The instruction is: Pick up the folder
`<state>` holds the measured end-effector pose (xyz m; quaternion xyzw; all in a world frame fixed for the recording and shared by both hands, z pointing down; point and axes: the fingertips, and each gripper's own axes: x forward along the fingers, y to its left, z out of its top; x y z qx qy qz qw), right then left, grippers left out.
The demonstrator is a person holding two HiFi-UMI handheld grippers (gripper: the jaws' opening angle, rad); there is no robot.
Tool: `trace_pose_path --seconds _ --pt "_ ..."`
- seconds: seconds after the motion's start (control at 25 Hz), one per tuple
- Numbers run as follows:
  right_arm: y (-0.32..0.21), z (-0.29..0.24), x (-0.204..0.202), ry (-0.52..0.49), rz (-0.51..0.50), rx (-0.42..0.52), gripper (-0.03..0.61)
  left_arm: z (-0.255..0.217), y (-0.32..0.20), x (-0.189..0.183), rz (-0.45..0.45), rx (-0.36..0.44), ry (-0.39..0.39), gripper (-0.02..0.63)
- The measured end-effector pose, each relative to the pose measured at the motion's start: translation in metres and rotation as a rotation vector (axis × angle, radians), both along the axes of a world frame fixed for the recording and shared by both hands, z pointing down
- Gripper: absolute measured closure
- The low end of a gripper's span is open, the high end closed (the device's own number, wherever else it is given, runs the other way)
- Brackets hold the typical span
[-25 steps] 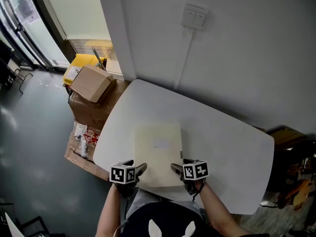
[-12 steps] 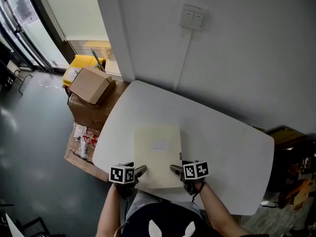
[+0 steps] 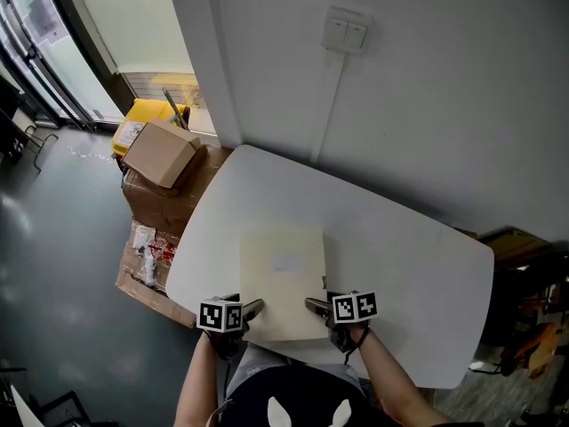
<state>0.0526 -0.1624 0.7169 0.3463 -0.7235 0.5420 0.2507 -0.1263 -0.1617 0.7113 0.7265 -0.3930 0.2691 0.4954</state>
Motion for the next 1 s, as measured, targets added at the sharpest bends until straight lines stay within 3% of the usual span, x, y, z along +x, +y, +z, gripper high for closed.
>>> trace_pose_path --seconds 0.6,1.0 --pt "0.0018 0.0059 0.0006 -0.091 0.053 -0.043 0.278 0.0048 0.0004 0.0003 -0.028 -0.010 0.026 0.307" --pt "0.0021 0.0027 0.0014 -0.053 0.053 -0.038 0.278 0.0017 0.0053 0.0030 -0.070 -0.007 0.032 0.307"
